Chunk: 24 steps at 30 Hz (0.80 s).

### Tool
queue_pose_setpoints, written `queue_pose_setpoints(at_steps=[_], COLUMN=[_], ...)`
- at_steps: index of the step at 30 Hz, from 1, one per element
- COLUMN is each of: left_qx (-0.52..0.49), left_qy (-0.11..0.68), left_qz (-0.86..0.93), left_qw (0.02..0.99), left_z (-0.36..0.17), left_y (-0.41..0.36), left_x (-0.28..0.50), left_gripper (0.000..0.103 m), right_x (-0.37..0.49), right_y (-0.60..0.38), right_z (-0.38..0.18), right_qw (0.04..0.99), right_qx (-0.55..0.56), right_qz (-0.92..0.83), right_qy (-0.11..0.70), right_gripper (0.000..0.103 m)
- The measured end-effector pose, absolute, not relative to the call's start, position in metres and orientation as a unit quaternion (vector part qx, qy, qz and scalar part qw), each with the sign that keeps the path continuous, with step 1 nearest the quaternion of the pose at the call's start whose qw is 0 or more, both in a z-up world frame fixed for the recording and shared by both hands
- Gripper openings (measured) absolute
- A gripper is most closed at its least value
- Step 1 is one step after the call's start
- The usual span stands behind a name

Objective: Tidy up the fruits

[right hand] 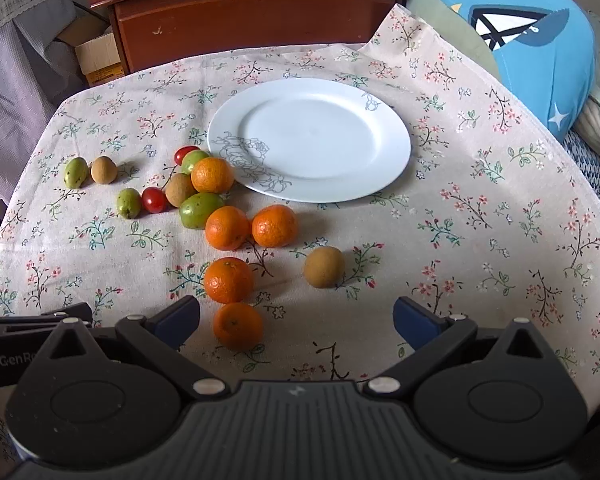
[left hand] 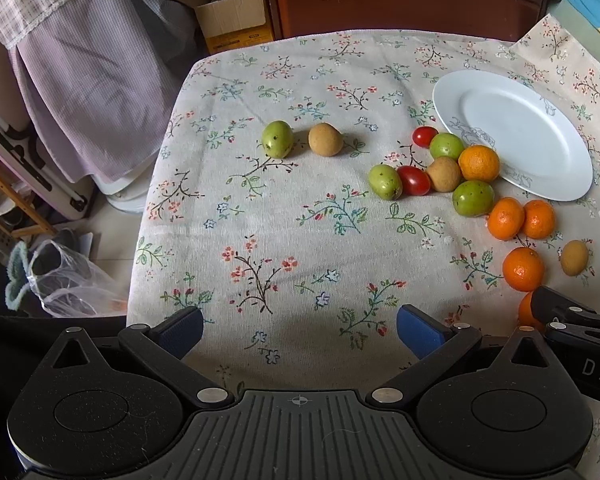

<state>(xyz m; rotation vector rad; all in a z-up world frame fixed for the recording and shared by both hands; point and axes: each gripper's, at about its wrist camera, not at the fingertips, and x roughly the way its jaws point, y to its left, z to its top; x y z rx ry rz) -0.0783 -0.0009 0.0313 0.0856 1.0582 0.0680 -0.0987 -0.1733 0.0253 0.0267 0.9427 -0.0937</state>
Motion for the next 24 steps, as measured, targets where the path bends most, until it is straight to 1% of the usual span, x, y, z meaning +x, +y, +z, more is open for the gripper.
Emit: queue_pose_setpoints(at_steps=[24], left_qx=[0.027], left_qy=[0.505], left_qz=[0.029], left_qw=[0.862], left_z=[0.03], left_y=[0.0018], left_x=[-0.0805], left_gripper=[0.102], right_x=[-0.1033], right_y=[-0.1709], right_z=[0.0265], right_qw=[0.901], right_qx=[-0.003], right_qz=[-0.041], right_qy=[0.433], right_gripper=[0.102])
